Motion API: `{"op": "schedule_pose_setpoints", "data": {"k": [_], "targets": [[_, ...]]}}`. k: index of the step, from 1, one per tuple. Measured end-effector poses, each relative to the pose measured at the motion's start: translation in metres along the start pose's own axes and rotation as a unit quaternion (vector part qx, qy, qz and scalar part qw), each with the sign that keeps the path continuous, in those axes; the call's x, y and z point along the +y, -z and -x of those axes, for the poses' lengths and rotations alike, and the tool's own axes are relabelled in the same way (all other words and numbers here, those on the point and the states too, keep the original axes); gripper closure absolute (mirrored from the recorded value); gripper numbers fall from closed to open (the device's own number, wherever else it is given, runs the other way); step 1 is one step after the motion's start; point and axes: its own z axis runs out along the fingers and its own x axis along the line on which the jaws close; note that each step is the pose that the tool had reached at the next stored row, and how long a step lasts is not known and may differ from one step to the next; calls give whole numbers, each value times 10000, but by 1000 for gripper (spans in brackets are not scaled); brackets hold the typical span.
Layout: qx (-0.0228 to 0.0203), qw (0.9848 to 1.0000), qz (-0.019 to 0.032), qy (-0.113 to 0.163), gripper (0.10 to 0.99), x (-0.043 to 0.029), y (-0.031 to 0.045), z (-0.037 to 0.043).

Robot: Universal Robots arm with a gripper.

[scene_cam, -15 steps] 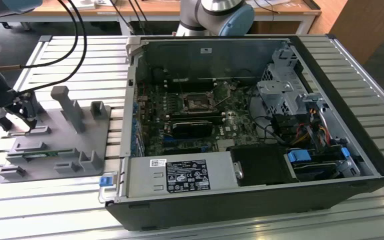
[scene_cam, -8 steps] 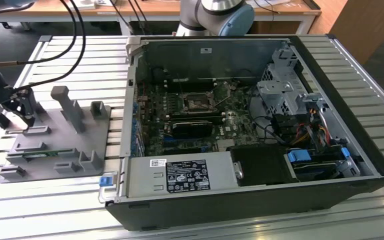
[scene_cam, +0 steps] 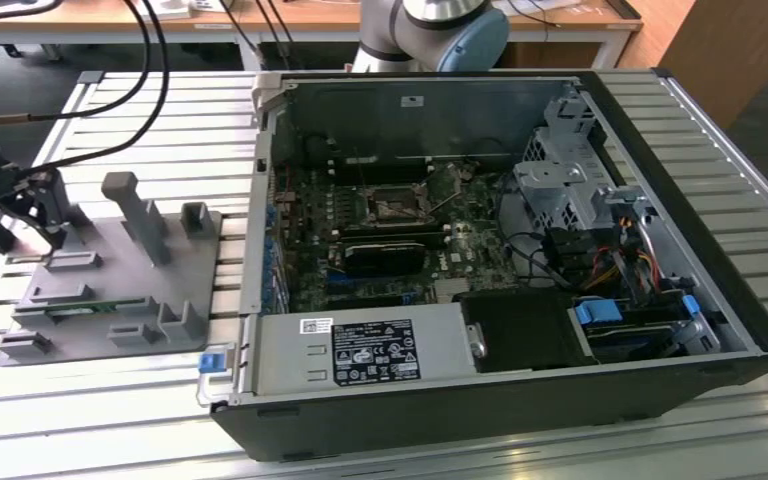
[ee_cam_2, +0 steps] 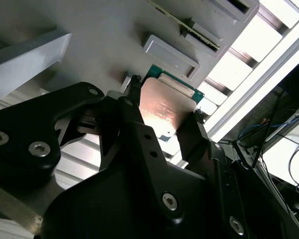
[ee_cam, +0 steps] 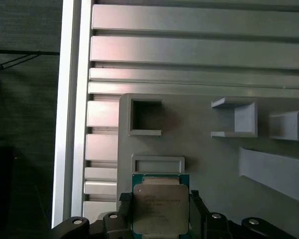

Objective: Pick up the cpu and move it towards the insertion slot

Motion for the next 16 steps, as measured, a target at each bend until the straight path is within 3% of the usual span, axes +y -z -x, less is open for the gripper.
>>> {"op": "schedule_pose_setpoints", "data": {"k": [16], "targets": [[0,10000,0,0,545,7,173,1]]}}
